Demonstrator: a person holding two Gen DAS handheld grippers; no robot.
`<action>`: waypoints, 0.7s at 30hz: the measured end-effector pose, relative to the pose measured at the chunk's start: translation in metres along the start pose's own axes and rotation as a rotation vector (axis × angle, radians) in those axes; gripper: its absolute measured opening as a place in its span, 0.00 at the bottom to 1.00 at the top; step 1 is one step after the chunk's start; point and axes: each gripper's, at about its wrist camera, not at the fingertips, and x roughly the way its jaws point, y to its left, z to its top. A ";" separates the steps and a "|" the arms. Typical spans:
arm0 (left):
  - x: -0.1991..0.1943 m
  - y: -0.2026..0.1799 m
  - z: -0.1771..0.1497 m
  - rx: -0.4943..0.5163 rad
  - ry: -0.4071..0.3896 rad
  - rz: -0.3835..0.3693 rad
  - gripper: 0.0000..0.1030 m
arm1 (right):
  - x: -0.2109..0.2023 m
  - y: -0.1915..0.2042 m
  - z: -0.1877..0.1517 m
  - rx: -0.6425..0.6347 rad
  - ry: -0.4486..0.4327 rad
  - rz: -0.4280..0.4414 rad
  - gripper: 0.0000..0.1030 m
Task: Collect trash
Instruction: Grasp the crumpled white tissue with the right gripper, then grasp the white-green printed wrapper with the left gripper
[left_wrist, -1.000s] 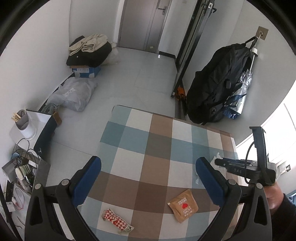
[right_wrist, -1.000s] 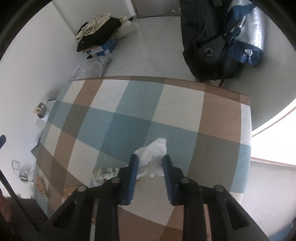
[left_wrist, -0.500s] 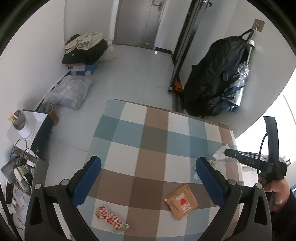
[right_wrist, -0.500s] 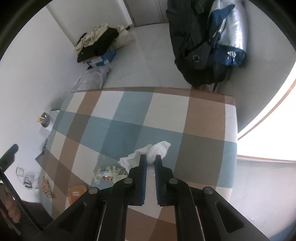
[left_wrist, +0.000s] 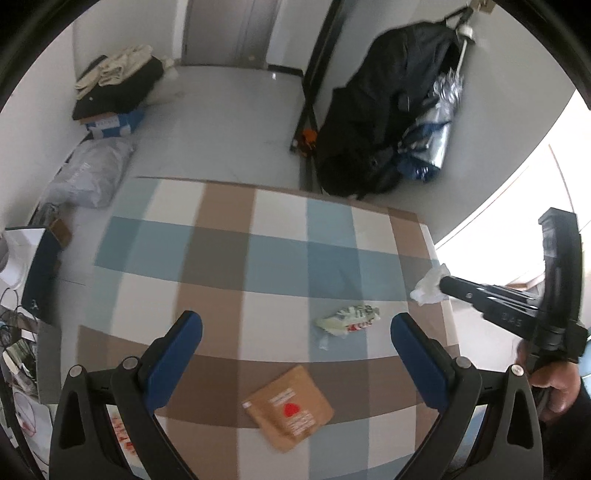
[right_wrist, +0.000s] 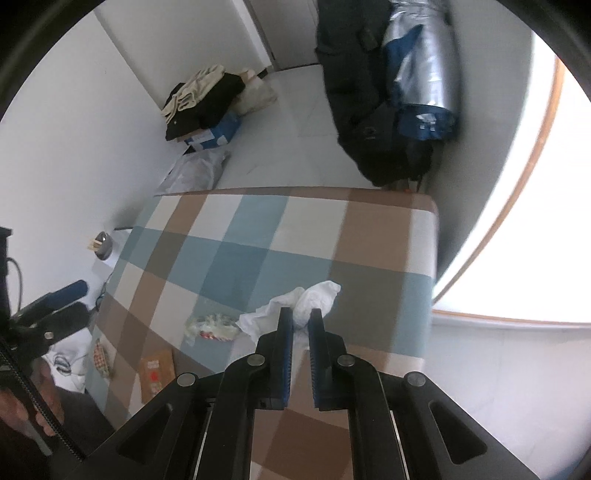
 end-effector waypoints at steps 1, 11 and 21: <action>0.007 -0.004 0.000 0.002 0.017 0.000 0.98 | -0.002 -0.003 -0.001 0.003 -0.004 0.002 0.07; 0.045 -0.037 -0.003 0.102 0.061 0.043 0.97 | -0.022 -0.033 -0.014 0.014 -0.029 0.010 0.07; 0.072 -0.041 -0.007 0.113 0.110 0.080 0.81 | -0.030 -0.054 -0.020 0.032 -0.038 0.032 0.07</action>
